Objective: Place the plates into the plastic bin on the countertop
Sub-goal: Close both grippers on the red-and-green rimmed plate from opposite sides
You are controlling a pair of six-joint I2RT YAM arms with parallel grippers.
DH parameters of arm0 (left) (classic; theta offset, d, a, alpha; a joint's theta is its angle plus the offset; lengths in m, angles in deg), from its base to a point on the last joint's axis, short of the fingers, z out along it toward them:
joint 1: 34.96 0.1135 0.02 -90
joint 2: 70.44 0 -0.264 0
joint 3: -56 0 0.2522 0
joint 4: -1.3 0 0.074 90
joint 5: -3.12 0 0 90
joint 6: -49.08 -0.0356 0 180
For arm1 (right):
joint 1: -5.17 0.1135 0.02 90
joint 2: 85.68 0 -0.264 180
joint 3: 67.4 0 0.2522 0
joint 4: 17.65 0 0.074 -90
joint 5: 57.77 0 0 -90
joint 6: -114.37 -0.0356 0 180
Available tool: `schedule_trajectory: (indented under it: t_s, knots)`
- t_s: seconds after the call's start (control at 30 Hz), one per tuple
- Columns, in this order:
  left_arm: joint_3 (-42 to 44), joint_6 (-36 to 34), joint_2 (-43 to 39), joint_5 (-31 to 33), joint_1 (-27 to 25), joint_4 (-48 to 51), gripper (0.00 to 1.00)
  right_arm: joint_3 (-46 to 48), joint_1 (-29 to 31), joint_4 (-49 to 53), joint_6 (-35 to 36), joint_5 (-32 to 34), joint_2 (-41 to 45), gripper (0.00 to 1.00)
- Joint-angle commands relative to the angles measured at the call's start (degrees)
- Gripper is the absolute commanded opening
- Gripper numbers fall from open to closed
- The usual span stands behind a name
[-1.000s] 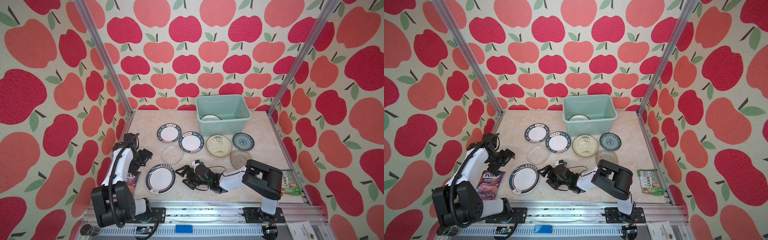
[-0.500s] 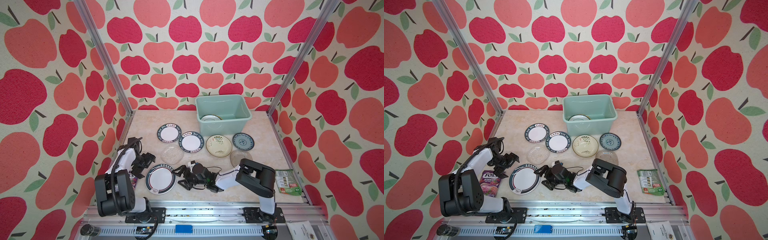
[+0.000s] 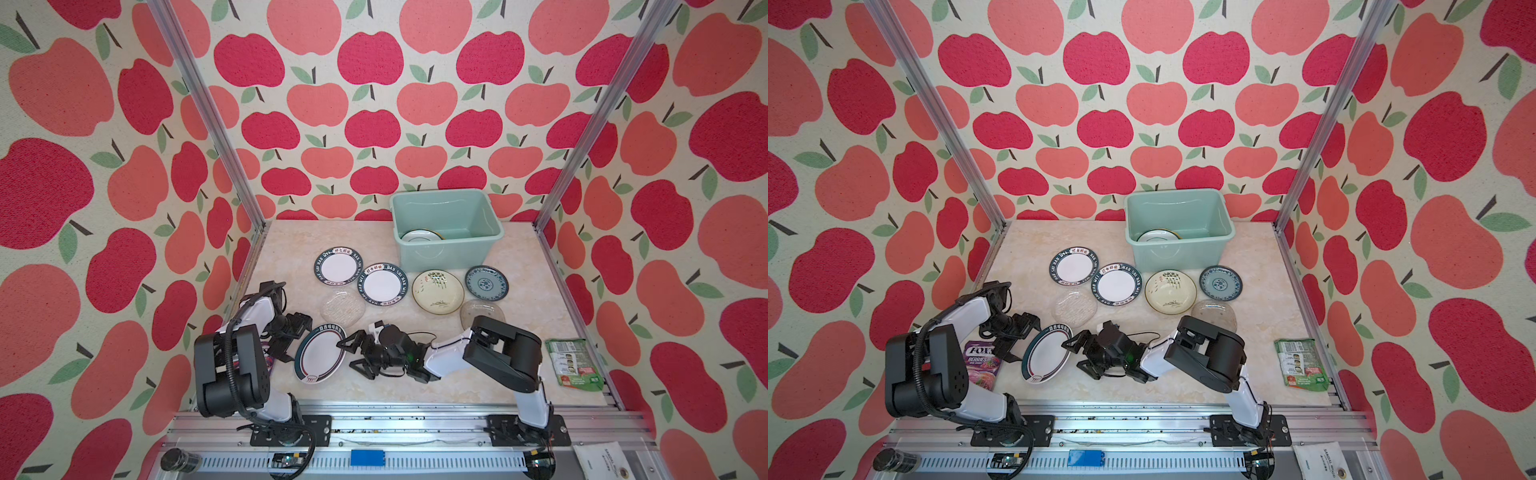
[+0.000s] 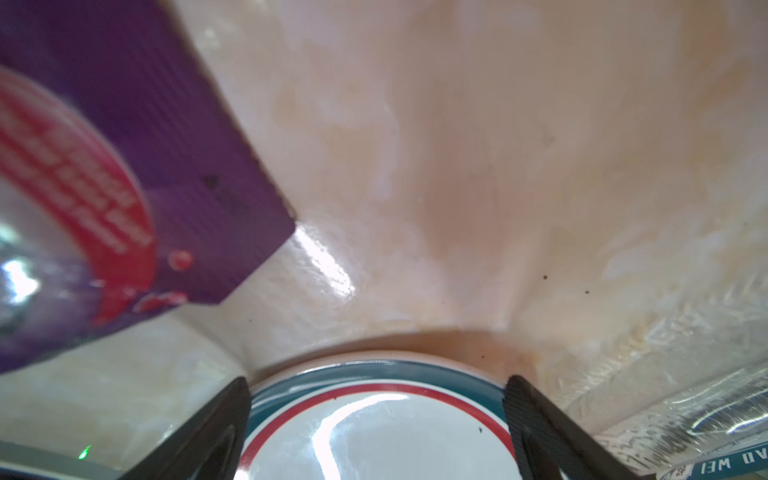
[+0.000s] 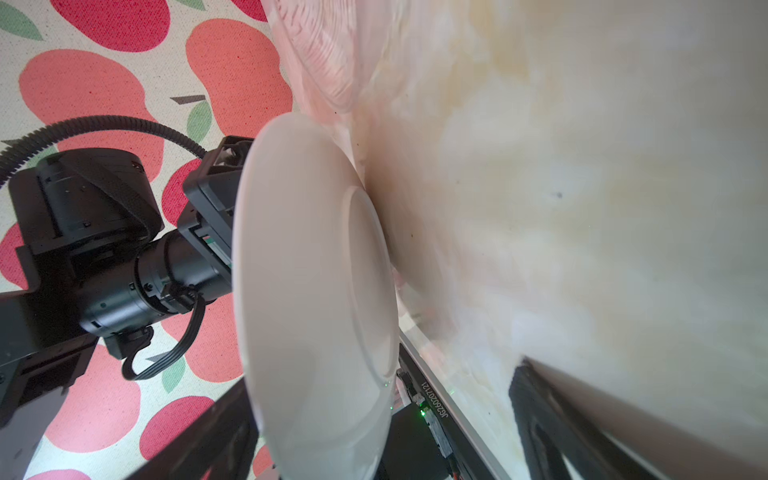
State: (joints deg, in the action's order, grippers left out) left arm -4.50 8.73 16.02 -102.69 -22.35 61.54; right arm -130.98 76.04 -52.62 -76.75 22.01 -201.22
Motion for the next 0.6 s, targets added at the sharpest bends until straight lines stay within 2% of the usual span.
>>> schedule_trajectory:
  t_s: [0.0,0.23,0.57]
  knots:
    - [1.8,1.9,1.8,-0.7,0.1,-1.9,0.97,-0.8,-0.2,2.3,-0.8,-0.9,-1.4,0.94]
    - [2.2,1.8,1.4,-0.4,0.2,-1.9,0.97,-2.3,-0.4,3.6,-0.9,-2.5,-2.4,0.88]
    - [2.3,1.1,1.1,-0.5,0.2,-1.4,0.97,-3.7,-0.4,3.9,-0.9,-3.9,-3.4,0.60]
